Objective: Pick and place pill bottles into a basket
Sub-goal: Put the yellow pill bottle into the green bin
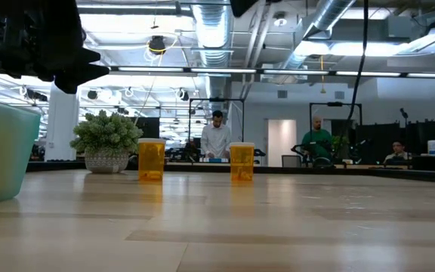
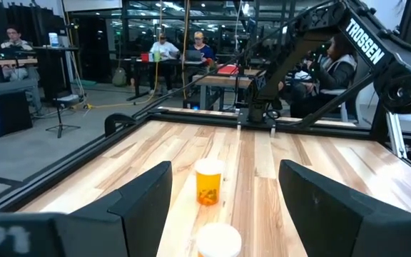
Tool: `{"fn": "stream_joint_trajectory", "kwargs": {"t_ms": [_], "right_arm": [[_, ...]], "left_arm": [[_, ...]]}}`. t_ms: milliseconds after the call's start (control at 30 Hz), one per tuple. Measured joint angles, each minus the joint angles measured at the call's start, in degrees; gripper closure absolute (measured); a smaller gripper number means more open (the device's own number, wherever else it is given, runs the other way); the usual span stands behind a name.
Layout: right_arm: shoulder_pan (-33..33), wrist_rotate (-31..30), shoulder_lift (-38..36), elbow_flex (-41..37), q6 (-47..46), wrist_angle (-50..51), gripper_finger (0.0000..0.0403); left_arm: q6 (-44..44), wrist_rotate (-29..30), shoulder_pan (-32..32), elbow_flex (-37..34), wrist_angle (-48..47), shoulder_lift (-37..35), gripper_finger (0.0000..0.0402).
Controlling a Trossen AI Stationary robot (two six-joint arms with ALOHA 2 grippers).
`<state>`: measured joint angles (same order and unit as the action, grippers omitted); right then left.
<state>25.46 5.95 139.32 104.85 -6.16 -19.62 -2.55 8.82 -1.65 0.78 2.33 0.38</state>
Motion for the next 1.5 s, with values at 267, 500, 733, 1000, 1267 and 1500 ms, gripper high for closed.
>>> {"fn": "stream_joint_trajectory", "kwargs": {"t_ms": [267, 500, 733, 1000, 1267, 1500], "right_arm": [[-0.3, 0.0, 0.7, -0.1, 0.2, -0.3, 0.0208], [-1.4, 0.1, 0.7, -0.1, 0.6, 0.3, 0.0191], [-2.9, 0.1, 0.7, -0.1, 0.6, 1.0, 0.0204], [-2.8, 0.0, 5.2, 1.0, 0.1, -1.4, 0.0192], [-2.5, 0.7, 6.2, 3.3, 0.3, 0.5, 0.0196], [-2.5, 1.9, 6.2, 3.4, 0.7, 1.3, 0.0176]], "left_arm": [[0.1, 0.0, 0.0, 0.0, 0.0, 0.0, 0.0153], [0.1, 0.0, 0.0, 0.0, 0.0, 0.0, 0.0153], [0.1, 0.0, 0.0, 0.0, 0.0, 0.0, 0.0153], [0.1, 0.0, 0.0, 0.0, 0.0, 0.0, 0.0153], [0.1, 0.0, 0.0, 0.0, 0.0, 0.0, 0.0153], [0.1, 0.0, 0.0, 0.0, 0.0, 0.0, 0.0153]]}}
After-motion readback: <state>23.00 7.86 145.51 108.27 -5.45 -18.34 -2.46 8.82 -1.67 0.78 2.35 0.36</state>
